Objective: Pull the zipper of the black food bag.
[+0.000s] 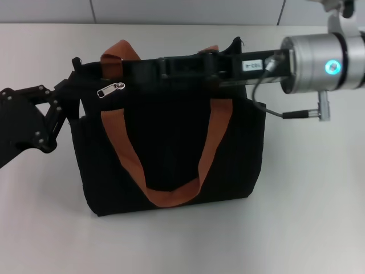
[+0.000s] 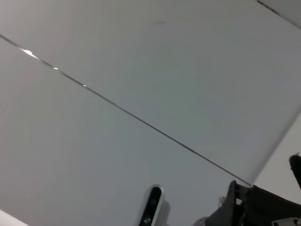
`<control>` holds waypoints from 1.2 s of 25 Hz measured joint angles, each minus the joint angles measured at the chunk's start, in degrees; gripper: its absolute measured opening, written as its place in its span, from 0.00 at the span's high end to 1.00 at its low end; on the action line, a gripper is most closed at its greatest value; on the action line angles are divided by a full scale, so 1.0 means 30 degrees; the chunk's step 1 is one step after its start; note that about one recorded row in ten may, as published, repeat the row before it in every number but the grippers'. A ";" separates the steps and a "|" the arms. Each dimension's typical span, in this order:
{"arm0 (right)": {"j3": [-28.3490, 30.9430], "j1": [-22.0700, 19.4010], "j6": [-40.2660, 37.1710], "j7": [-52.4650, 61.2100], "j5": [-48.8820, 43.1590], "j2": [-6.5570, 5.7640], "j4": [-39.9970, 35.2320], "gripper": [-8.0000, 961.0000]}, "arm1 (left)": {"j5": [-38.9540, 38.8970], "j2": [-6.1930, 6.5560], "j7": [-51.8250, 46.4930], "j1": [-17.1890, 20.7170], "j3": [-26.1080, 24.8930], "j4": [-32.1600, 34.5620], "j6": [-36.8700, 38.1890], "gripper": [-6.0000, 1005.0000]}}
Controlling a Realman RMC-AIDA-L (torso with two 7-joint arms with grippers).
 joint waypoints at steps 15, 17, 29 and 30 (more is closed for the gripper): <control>-0.2031 0.0987 0.2281 0.2673 0.0044 0.0042 -0.0399 0.23 | -0.0001 -0.0255 0.0504 -0.0104 -0.0362 0.0002 0.0807 0.98; -0.2199 0.1079 0.2766 0.2726 0.0049 0.0055 -0.0448 0.23 | -0.0001 -0.0262 0.0504 -0.0109 -0.0362 0.0002 0.1132 0.98; -0.3206 0.1592 0.3747 0.2988 -0.0010 0.0130 -0.0543 0.23 | 0.0001 -0.0280 0.0502 -0.0237 -0.0361 0.0001 0.1507 0.98; -0.3871 0.1557 0.3872 0.2937 0.0016 0.0132 -0.1008 0.23 | 0.0001 -0.0281 0.0502 -0.0267 -0.0361 0.0001 0.1516 0.98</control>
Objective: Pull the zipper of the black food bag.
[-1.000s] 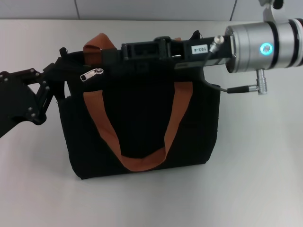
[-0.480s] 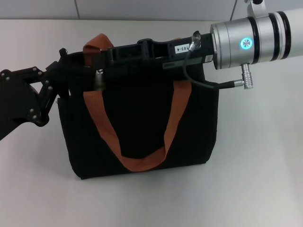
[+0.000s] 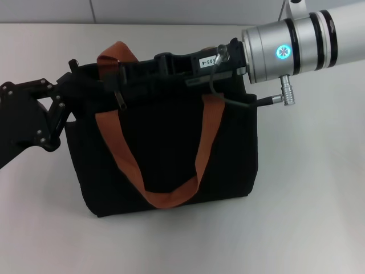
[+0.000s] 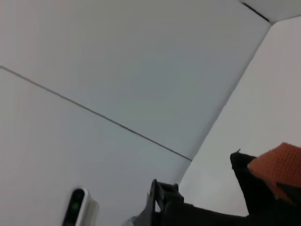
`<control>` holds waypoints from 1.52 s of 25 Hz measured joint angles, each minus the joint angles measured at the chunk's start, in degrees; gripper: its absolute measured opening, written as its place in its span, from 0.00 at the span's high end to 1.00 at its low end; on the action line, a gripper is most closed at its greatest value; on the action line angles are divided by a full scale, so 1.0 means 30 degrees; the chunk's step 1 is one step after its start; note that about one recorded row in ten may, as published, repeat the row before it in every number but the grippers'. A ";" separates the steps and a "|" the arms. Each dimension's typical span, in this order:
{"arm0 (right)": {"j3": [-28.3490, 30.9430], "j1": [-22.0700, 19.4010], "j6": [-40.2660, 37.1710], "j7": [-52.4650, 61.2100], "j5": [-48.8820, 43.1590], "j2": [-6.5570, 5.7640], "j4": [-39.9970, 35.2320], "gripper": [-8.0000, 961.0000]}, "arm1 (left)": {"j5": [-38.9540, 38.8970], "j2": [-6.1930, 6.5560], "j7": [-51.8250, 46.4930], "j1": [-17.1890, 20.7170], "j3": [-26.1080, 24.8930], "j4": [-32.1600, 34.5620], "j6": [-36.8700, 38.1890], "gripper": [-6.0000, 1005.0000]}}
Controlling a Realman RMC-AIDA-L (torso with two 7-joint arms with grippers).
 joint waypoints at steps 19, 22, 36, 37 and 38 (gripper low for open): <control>-0.2130 -0.0544 0.0662 -0.0589 0.0270 0.0025 -0.2367 0.23 | -0.0283 -0.0009 -0.0233 -0.0266 -0.0003 -0.0054 0.0075 0.98; -0.2613 -0.0524 0.0648 -0.0617 0.0490 0.0021 -0.2474 0.23 | -0.0288 -0.0013 -0.0239 -0.0405 -0.0003 -0.0118 0.0077 0.98; -0.3203 -0.0843 0.1085 -0.1074 0.1080 0.0022 -0.2821 0.24 | -0.0295 -0.0060 -0.0267 -0.0528 -0.0184 -0.0211 0.0200 0.98; -0.3208 -0.0849 0.1144 -0.1079 0.1080 0.0020 -0.2830 0.24 | -0.0297 -0.0060 -0.0267 -0.0511 -0.0187 -0.0210 0.0234 0.98; -0.3221 -0.0849 0.1183 -0.1081 0.1076 0.0019 -0.2836 0.24 | -0.0297 -0.0059 -0.0267 -0.0497 -0.0189 -0.0210 0.0263 0.98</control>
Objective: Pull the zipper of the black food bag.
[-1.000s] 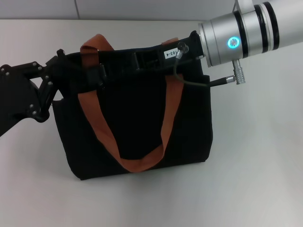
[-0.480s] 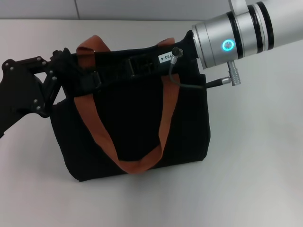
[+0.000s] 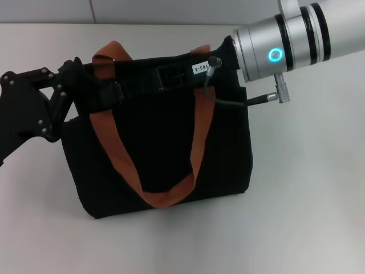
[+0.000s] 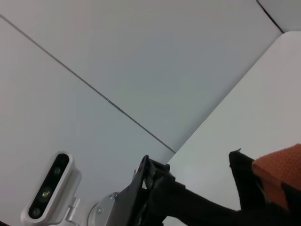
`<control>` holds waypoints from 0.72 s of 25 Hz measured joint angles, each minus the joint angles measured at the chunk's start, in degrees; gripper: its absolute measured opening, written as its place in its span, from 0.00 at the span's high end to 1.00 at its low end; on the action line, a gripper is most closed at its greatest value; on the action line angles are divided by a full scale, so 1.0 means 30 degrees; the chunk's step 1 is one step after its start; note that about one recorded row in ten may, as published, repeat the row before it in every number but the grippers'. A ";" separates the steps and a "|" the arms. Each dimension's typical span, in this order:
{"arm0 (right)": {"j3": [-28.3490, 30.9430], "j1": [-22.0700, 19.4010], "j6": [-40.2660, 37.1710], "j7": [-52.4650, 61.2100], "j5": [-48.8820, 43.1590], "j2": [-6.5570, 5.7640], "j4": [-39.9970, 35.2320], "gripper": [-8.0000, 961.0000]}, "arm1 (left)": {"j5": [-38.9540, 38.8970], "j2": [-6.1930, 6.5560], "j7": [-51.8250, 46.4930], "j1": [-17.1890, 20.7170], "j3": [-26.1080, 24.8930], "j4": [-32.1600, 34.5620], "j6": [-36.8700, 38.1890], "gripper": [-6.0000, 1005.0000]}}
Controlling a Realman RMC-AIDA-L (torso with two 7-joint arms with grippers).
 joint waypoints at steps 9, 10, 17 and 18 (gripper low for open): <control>-0.0119 0.0196 0.0235 -0.0030 -0.0094 -0.0025 -0.0067 0.41 | -0.0033 -0.0061 0.0003 0.0001 -0.0019 0.0006 0.0071 0.98; -0.0437 0.0206 0.0385 -0.0032 -0.0103 -0.0026 -0.0244 0.43 | -0.0033 -0.0070 0.0003 0.0002 -0.0019 0.0005 0.0071 0.98; -0.1564 0.0209 0.1338 0.0027 -0.0099 -0.0012 -0.0847 0.58 | -0.0029 -0.0113 0.0003 -0.0004 -0.0018 0.0004 0.0131 0.98; -0.1564 0.0209 0.1338 0.0027 -0.0099 -0.0012 -0.0847 0.58 | -0.0029 -0.0113 0.0003 -0.0004 -0.0018 0.0004 0.0131 0.98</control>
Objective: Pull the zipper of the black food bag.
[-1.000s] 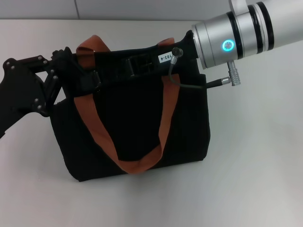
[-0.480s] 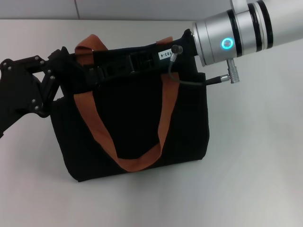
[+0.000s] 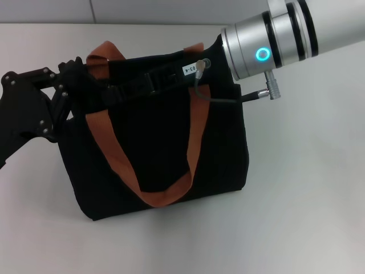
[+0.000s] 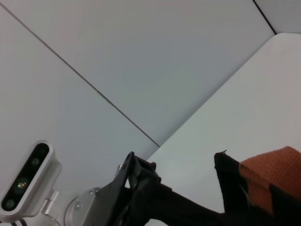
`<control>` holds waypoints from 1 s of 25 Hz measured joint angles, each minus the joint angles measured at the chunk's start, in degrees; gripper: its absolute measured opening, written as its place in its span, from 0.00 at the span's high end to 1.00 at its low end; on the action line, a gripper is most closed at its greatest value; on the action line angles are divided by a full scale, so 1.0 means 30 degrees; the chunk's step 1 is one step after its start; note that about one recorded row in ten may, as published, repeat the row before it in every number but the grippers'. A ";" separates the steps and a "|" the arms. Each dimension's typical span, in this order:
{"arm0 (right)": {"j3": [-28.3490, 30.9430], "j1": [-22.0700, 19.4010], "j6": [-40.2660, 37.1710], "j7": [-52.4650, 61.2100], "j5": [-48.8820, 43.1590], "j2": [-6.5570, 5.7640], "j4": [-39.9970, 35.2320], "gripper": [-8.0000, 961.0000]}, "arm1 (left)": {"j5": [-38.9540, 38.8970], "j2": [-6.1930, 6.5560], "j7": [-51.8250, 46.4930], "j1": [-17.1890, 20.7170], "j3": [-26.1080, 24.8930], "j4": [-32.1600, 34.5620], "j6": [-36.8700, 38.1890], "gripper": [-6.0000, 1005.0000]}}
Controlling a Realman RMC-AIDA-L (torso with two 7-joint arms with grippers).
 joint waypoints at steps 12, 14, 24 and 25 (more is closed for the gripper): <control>-0.0316 -0.0086 0.0187 0.0086 0.0043 0.0016 -0.0294 0.67 | -0.0110 -0.0005 0.0001 -0.0010 0.0000 -0.0002 0.0141 0.98; -0.0317 -0.0104 0.0222 0.0085 0.0044 0.0017 -0.0296 0.69 | -0.0113 -0.0003 0.0001 -0.0006 0.0001 -0.0006 0.0151 0.98; -0.0182 -0.0367 0.0275 -0.0477 0.0225 0.0017 -0.0301 0.92 | -0.0150 -0.0009 0.0006 0.0104 -0.0003 -0.0102 0.0171 0.98; -0.0162 -0.0432 0.0288 -0.0523 0.0300 0.0008 -0.0301 0.93 | -0.0153 -0.0011 0.0043 0.0117 -0.0001 -0.0243 0.0170 0.98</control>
